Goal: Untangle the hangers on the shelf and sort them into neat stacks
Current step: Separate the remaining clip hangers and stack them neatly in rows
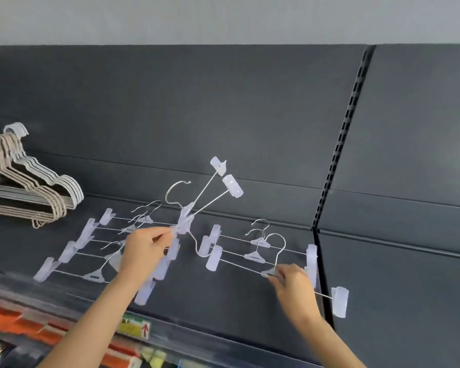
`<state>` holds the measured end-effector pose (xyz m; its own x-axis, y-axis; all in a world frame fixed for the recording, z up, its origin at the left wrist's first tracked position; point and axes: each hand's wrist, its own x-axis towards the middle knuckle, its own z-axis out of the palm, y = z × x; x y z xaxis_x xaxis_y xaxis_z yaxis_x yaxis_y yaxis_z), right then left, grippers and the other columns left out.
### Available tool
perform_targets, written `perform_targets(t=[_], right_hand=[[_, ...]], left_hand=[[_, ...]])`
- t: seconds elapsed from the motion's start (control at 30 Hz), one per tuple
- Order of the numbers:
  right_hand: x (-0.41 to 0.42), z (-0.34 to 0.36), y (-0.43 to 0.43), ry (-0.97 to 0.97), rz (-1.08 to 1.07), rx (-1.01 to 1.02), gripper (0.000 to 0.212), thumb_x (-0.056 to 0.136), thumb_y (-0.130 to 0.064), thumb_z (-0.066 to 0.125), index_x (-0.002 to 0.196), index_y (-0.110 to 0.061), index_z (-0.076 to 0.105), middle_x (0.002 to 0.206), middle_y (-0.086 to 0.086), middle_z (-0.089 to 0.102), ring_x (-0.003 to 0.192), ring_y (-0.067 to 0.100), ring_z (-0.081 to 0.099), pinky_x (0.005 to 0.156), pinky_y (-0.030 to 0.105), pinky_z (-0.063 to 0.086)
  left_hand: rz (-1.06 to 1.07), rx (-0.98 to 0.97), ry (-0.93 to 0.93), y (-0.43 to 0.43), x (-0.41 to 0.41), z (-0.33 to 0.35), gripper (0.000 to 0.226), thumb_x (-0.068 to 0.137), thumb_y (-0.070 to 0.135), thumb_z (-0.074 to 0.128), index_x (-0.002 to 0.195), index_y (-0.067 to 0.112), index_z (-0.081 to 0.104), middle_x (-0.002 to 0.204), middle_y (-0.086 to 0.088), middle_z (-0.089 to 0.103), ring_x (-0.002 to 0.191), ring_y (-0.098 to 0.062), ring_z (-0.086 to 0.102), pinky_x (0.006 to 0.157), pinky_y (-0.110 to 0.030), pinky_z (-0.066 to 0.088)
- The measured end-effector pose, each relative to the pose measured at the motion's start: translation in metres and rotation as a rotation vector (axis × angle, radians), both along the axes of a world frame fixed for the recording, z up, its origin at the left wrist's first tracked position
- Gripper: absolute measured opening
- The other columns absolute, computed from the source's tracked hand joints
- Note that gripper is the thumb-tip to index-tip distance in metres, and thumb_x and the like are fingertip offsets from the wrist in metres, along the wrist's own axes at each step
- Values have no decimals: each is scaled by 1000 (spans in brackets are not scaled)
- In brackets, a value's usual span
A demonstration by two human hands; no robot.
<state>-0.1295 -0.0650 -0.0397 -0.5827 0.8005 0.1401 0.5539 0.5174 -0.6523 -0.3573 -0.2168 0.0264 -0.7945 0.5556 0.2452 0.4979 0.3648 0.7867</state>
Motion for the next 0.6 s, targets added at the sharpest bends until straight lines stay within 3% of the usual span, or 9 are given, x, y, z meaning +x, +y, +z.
perform_targets(t=[0.03, 0.1, 0.2, 0.27, 0.37, 0.5, 0.6], right_hand=[[-10, -1, -6, -19, -22, 10, 46, 88, -18, 57, 54, -27, 26, 65, -8, 37, 75, 21, 39, 66, 26, 28], [-26, -3, -14, -64, -52, 21, 47, 88, -19, 56, 55, -27, 24, 66, -7, 36, 76, 21, 38, 67, 27, 28], [-36, -7, -20, -97, -84, 37, 27, 87, -19, 57, 62, -23, 46, 65, -13, 30, 79, 22, 38, 69, 27, 29], [-38, -9, -22, -135, -112, 64, 15, 86, -19, 59, 75, -9, 61, 69, -6, 41, 82, 29, 47, 68, 29, 31], [-36, -9, -22, -178, -130, 86, 16, 85, -21, 60, 83, -6, 62, 81, 4, 51, 90, 34, 52, 70, 33, 37], [-28, 10, -20, -98, -141, 94, 29, 89, -21, 56, 115, -10, 60, 107, 6, 56, 105, 27, 48, 89, 30, 39], [-22, 34, -20, 49, -146, 82, 23, 90, -15, 54, 111, -10, 63, 100, -5, 49, 103, 21, 50, 87, 22, 38]], left_hand=[[-12, 10, -1, -4, -9, 1, 18, 85, 3, 59, 72, 10, 71, 56, -6, 60, 41, -9, 46, 47, -17, 38], [-10, 28, -4, -9, -27, 3, 17, 85, 3, 58, 75, 8, 71, 63, -10, 64, 38, -9, 47, 46, -14, 40], [-3, 23, 33, -8, -47, 2, 19, 85, 3, 56, 73, -1, 69, 67, -19, 65, 47, -25, 48, 56, -31, 47], [-44, -14, 23, -3, -53, -1, 21, 84, 4, 55, 67, -1, 66, 60, -15, 59, 48, -25, 42, 58, -32, 44], [-142, -41, -12, 5, -52, -6, 25, 81, 4, 53, 56, 8, 52, 57, -8, 45, 51, -17, 34, 58, -29, 36], [-218, -3, -139, 14, -43, -4, 37, 82, 3, 55, 50, 21, 59, 46, 6, 52, 41, -14, 39, 52, -25, 41], [-279, 9, -202, 22, -30, 0, 39, 83, 4, 58, 51, 26, 61, 47, 7, 58, 32, -6, 42, 42, -14, 39]])
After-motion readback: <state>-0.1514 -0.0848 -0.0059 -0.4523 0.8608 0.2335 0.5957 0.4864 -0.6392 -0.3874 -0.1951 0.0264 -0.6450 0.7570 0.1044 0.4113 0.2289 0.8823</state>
